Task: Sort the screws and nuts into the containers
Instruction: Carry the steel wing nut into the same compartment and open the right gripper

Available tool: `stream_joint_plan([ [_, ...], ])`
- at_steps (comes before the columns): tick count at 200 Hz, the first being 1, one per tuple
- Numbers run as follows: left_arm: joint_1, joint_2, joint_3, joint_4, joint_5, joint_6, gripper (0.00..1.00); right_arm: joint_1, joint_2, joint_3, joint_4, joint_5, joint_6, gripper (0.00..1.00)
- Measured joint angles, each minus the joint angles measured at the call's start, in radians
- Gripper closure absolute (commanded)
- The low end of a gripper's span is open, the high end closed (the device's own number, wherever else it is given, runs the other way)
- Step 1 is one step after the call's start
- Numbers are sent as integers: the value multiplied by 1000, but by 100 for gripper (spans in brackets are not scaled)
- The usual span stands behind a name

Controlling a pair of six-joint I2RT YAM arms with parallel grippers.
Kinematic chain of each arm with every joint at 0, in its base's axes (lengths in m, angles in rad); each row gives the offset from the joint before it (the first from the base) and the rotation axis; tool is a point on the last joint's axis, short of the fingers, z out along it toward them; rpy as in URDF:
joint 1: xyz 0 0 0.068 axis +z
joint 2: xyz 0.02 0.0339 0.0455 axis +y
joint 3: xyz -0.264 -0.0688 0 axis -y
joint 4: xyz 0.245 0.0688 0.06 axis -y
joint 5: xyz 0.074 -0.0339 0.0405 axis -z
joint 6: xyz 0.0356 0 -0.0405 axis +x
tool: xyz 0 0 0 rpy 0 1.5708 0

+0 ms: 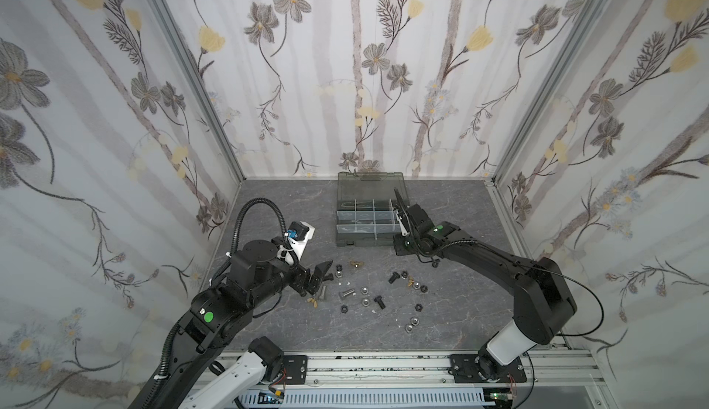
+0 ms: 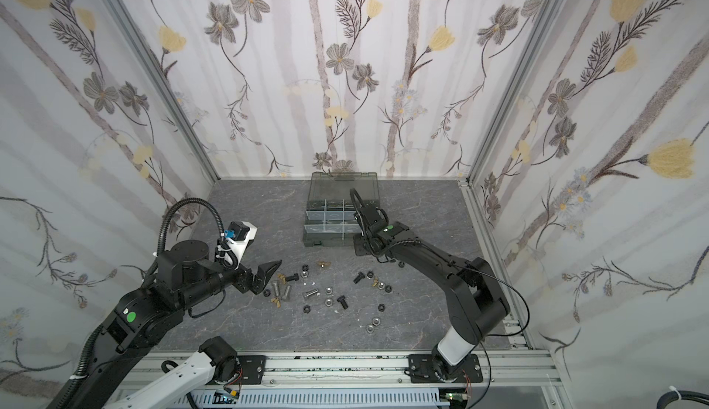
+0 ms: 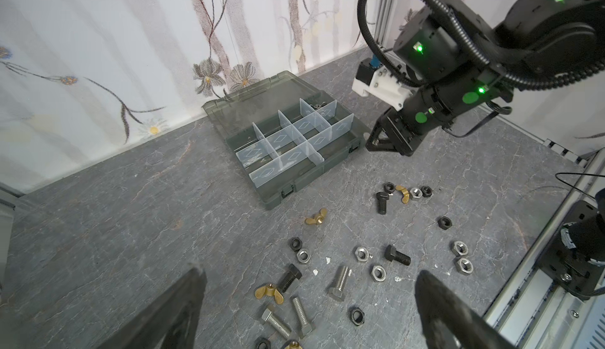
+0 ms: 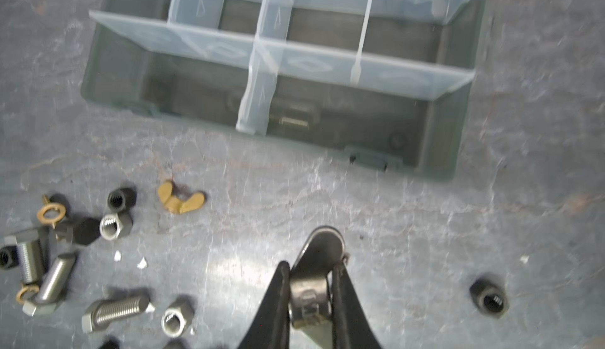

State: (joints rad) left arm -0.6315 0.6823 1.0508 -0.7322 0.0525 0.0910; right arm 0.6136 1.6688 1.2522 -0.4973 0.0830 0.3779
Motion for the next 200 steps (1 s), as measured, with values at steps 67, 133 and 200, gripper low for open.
stream_joint_plan([
  [67,0,5,2,-5,-28,10,0,-95,355,496,-10,110,-111,85],
  [133,0,13,4,-7,-50,10,0,-156,562,700,2,169,-117,84],
  [200,0,20,4,-10,-52,10,0,-188,660,724,37,150,-84,82],
])
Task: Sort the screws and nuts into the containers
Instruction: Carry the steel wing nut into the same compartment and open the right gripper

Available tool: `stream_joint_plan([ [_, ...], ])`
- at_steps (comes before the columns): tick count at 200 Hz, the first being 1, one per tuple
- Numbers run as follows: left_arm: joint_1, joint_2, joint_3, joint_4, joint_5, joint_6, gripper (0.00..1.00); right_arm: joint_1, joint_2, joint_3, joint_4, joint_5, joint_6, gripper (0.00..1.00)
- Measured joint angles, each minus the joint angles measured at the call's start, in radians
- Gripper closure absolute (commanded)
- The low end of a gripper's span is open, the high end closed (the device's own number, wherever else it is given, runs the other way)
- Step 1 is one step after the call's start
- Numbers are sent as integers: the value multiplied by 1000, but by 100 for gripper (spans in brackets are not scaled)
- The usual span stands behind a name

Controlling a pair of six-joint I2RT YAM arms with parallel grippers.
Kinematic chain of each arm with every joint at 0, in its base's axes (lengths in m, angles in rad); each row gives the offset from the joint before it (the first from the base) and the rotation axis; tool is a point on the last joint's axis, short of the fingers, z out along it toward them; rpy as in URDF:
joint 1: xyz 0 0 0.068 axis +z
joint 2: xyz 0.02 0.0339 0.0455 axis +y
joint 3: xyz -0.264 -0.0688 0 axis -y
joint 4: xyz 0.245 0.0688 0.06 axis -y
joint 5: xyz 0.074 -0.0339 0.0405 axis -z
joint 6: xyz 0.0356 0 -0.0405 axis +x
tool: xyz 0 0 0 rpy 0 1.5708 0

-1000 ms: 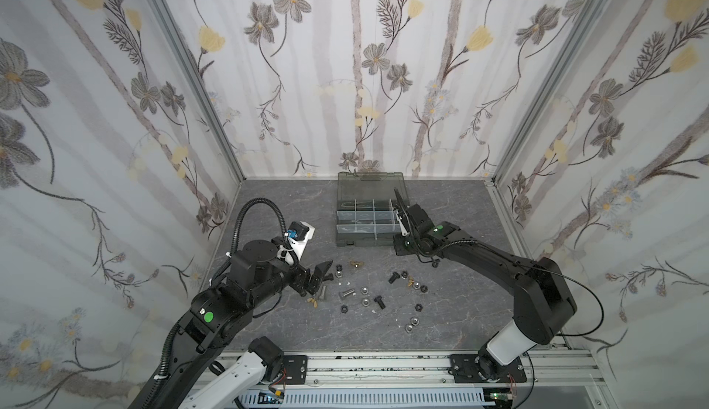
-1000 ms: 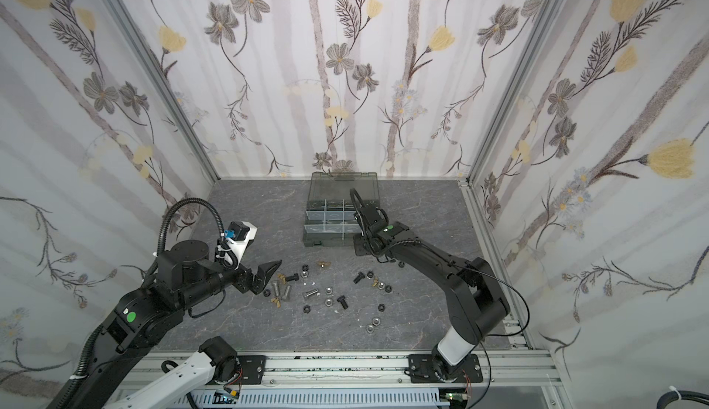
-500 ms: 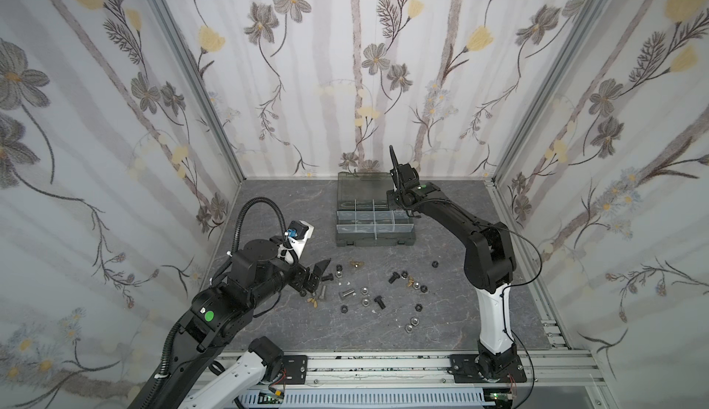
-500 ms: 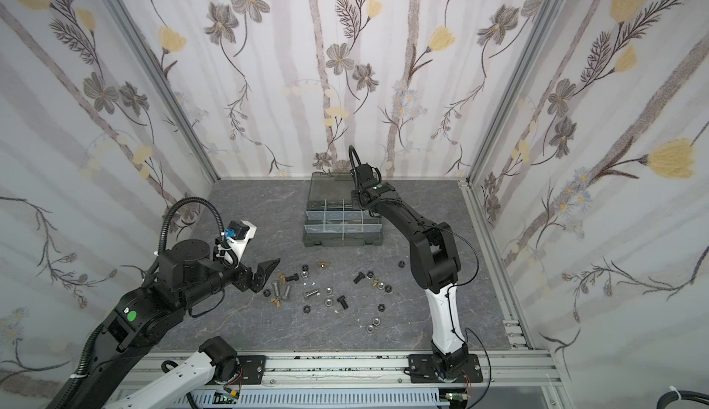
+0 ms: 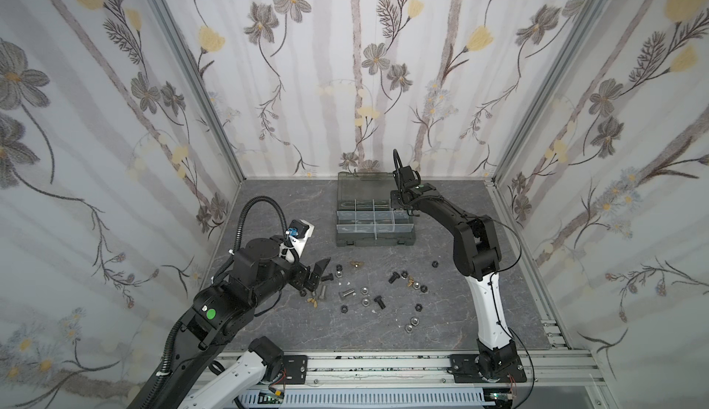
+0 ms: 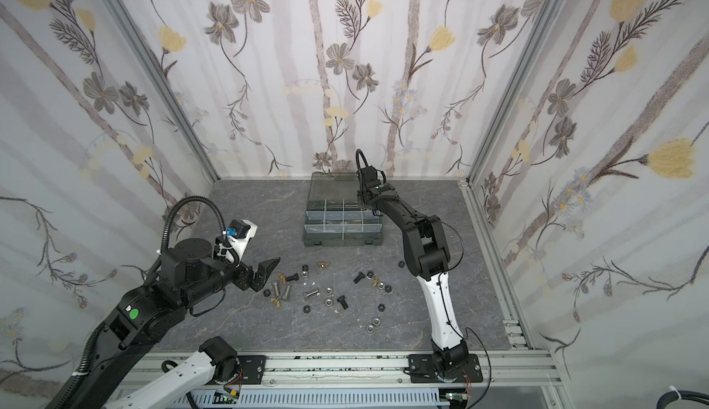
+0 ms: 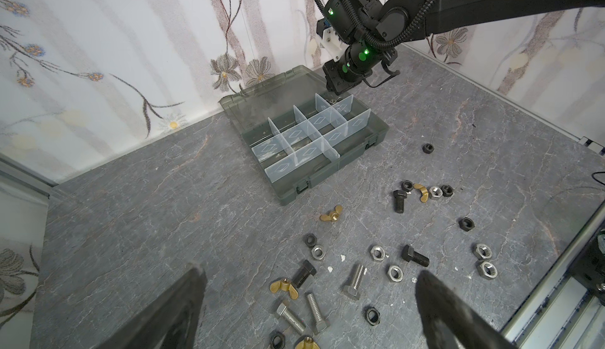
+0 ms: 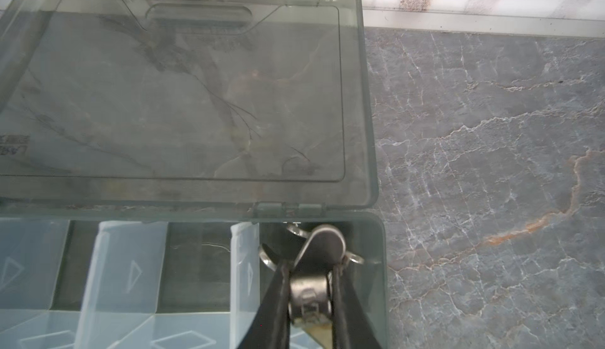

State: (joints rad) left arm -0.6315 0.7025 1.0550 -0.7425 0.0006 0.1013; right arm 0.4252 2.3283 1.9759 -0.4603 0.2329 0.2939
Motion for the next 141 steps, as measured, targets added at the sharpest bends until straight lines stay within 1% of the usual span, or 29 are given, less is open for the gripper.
stream_joint_plan([
  [46,0,10,1,-20,0,-5,0,1,35,0,11,-35,11,81],
  [96,0,23,2,-24,3,-16,0,-2,39,0,23,-44,16,75],
  [141,0,23,5,-25,4,-19,0,-3,39,0,23,-52,18,73],
])
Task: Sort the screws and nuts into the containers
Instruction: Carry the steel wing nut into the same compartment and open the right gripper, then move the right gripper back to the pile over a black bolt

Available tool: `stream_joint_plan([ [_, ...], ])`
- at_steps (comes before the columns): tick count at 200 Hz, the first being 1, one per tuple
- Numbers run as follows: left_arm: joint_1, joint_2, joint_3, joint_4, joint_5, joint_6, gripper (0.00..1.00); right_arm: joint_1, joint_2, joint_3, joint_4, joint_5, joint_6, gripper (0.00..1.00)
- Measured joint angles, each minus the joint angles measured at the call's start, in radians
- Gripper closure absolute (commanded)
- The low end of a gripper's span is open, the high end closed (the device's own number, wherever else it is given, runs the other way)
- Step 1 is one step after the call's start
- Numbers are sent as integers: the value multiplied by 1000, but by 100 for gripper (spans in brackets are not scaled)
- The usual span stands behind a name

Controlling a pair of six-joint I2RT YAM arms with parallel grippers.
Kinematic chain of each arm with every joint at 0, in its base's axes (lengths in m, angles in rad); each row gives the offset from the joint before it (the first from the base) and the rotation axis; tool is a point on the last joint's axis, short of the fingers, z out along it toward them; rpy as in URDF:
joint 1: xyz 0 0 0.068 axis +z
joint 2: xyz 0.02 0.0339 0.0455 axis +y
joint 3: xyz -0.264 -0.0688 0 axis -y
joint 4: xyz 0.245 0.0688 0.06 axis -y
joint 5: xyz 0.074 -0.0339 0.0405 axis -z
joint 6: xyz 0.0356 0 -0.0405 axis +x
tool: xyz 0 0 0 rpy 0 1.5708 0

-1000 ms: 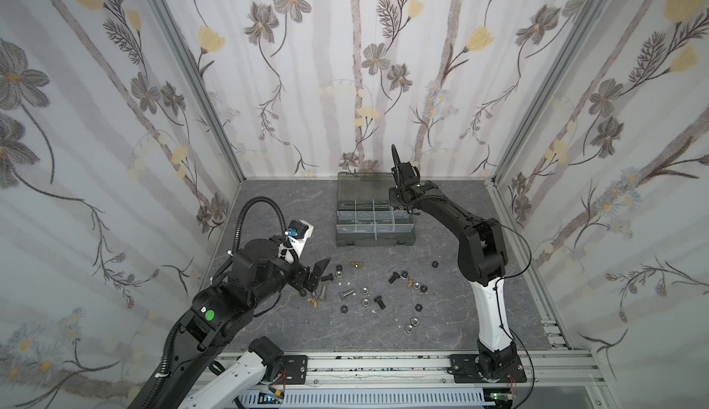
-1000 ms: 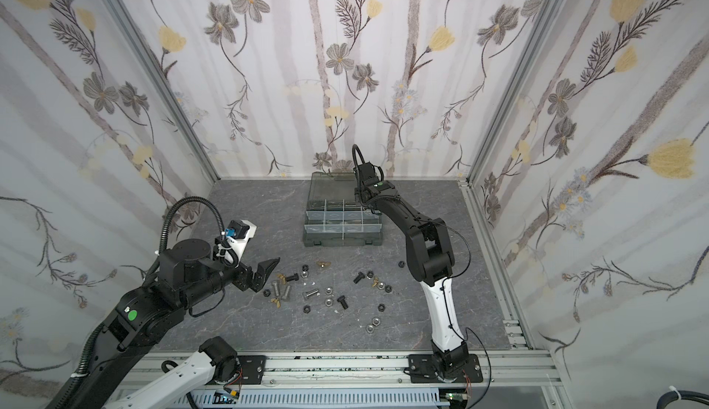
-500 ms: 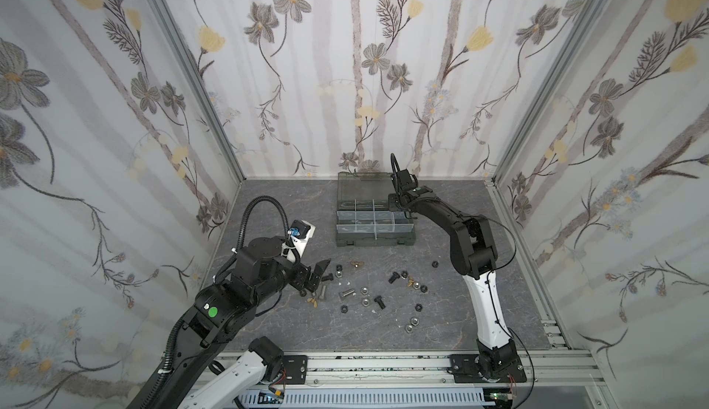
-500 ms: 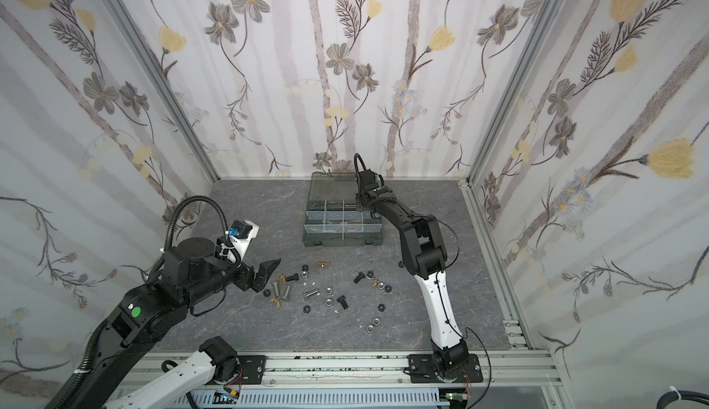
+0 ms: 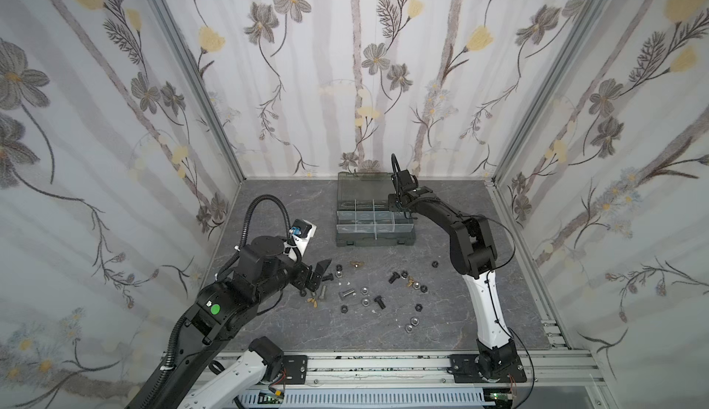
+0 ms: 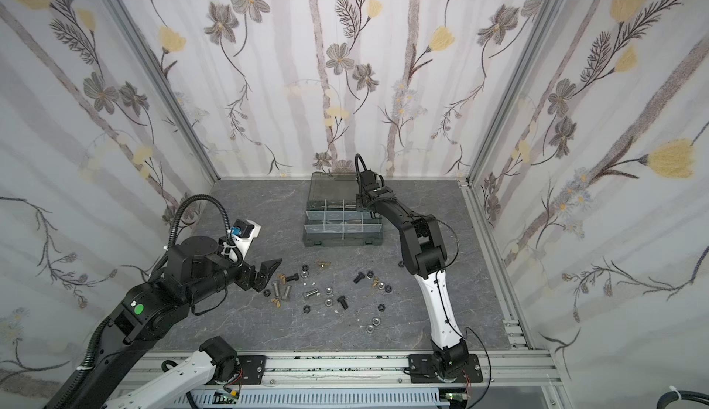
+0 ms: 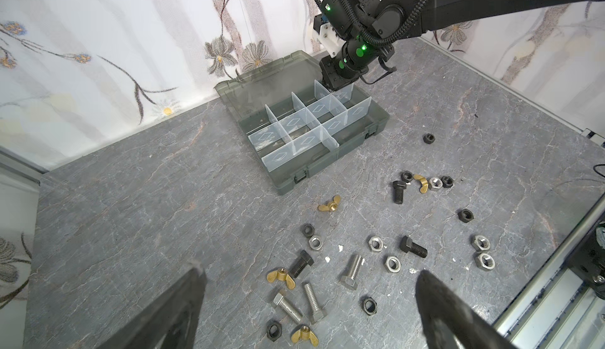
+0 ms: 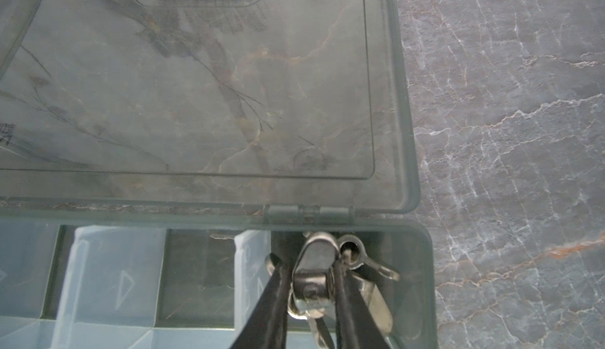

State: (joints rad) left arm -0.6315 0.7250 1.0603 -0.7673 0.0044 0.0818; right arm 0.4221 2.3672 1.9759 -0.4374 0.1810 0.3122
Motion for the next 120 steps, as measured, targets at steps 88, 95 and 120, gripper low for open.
stream_joint_plan([
  [88,0,-26,0,1,-1,-3,0,27,-212,-155,-16,-27,-26,68],
  [95,0,-27,0,2,-1,-3,0,39,-246,-195,-19,-29,-31,67],
  [120,0,-30,0,1,-4,1,0,90,-352,-326,-18,-58,-55,62],
])
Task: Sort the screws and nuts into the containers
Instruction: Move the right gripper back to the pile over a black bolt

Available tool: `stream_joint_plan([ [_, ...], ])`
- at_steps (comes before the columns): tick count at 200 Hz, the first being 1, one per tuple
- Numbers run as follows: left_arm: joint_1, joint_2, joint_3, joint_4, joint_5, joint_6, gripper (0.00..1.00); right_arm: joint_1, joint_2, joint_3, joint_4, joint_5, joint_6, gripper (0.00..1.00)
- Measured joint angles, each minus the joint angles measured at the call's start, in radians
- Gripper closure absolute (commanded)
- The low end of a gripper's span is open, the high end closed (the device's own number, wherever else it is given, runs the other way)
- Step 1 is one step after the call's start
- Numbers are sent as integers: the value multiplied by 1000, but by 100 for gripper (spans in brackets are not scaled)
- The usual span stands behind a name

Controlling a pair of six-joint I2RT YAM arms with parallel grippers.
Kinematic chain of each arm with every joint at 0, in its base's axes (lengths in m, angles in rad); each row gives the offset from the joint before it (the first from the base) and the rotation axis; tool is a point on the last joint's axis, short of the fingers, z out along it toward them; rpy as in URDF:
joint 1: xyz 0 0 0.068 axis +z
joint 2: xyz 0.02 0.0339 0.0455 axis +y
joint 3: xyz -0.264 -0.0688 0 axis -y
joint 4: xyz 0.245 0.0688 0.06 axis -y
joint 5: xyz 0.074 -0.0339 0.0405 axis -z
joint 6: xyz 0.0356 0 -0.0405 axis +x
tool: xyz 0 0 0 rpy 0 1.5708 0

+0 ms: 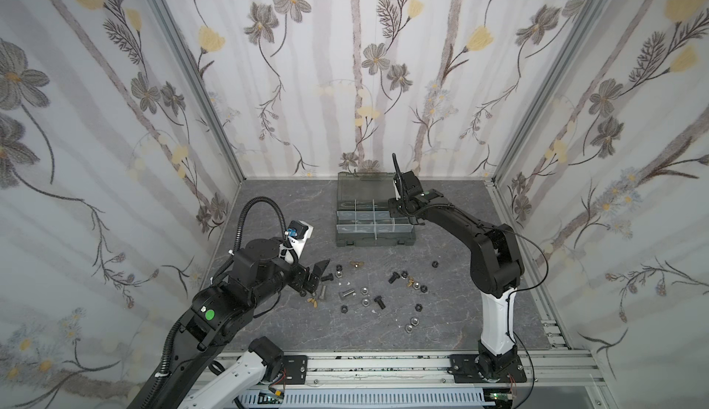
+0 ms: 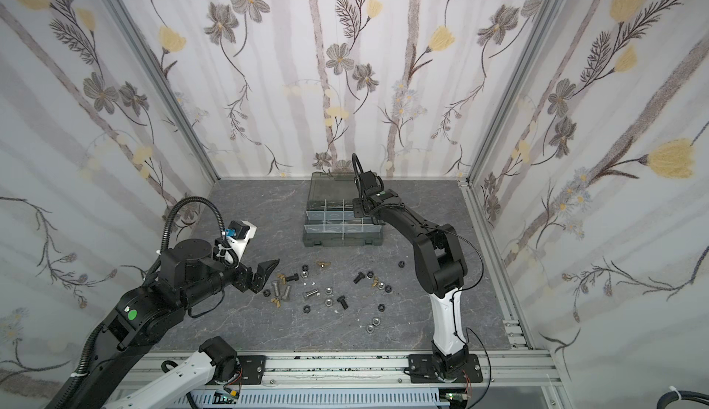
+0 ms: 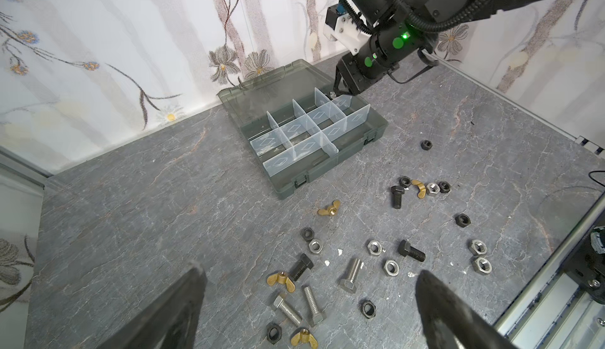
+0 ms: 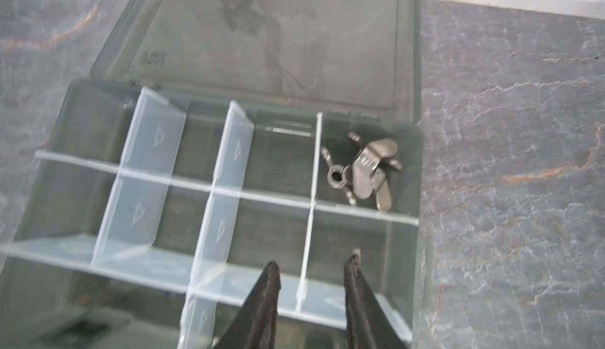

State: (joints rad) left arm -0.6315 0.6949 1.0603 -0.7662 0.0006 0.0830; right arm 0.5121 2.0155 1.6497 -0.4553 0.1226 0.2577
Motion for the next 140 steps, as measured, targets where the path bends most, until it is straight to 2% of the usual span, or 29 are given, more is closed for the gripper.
stream_joint_plan([
  [47,0,6,37,-10,-17,0,0,132,-195,-208,-54,-180,-1,60],
  [101,0,11,37,-11,-18,-4,0,261,-336,-423,-115,-254,125,58],
  [140,0,5,27,-8,-15,-9,0,285,-400,-570,-117,-239,266,60],
])
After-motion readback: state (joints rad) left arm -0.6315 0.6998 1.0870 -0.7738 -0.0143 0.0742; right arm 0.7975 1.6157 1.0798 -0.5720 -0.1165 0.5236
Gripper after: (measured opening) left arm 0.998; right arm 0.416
